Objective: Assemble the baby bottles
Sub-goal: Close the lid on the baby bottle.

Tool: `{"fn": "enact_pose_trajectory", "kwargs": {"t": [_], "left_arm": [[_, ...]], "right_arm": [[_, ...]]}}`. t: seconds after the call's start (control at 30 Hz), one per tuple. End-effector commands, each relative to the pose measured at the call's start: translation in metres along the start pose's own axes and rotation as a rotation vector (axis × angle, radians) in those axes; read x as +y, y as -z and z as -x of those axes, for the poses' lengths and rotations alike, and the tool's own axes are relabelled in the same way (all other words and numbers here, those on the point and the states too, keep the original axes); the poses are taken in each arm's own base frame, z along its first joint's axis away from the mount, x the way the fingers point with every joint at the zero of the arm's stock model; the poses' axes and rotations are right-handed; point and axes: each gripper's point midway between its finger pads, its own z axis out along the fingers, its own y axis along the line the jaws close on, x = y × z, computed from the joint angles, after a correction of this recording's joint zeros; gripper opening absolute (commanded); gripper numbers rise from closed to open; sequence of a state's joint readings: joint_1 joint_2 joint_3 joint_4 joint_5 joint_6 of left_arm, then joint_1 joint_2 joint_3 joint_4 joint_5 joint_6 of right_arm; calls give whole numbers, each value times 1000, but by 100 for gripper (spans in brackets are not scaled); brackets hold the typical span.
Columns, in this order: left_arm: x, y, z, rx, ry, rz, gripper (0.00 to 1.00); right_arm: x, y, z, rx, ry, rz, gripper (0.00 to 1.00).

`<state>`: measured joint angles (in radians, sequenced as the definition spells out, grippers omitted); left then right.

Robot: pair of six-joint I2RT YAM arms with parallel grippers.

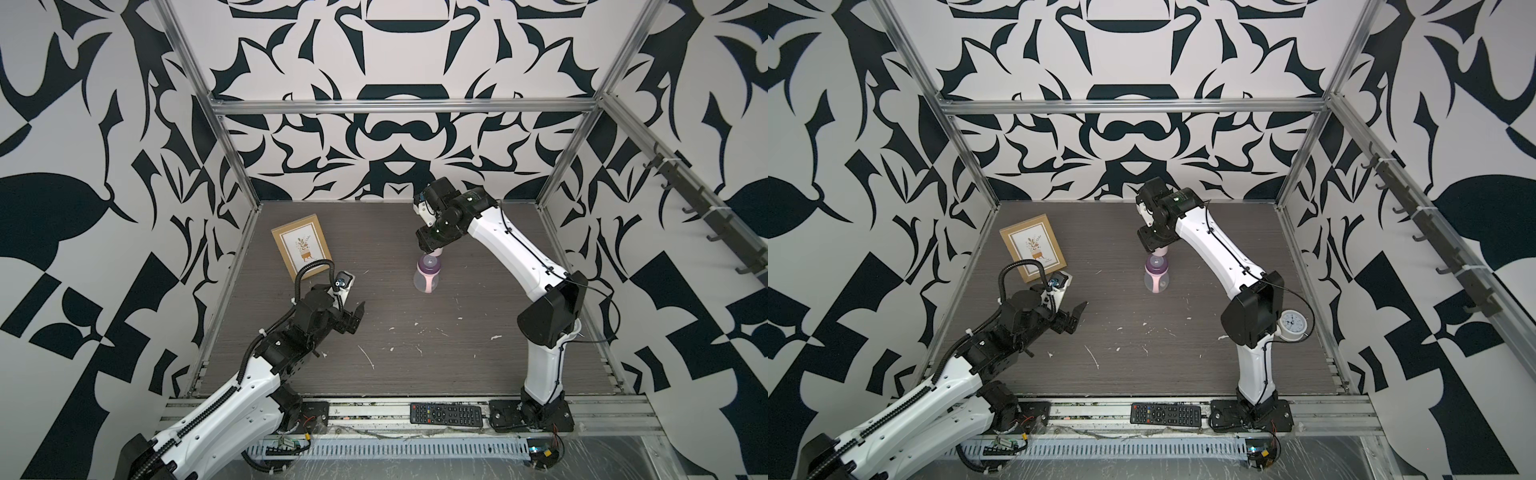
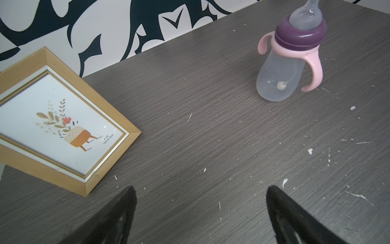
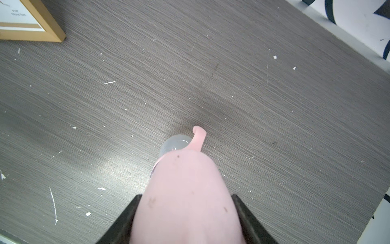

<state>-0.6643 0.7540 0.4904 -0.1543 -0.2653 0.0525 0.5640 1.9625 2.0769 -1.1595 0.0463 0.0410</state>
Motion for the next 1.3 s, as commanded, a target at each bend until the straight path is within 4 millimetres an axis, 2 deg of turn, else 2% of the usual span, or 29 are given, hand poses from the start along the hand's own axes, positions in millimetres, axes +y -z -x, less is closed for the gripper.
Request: {"fn": "enact_pose_trajectory", "kwargs": {"t": [0.0,0.33,0.67,1.27], "left_arm": [[-1,2,8,-18,1,-8,99],[-1,2,8,-16,3,-12,99],[-2,2,8,-14,1,-14,100],[-3,0,6,-1,-4,-20,99]], "right_arm": [[0,-6,-6,25,6,5,63],[5,-25,-17,65,7,35,65],[5,-35,-19,81,11,33,70],[2,-37,-23,92,13,13,75]]}}
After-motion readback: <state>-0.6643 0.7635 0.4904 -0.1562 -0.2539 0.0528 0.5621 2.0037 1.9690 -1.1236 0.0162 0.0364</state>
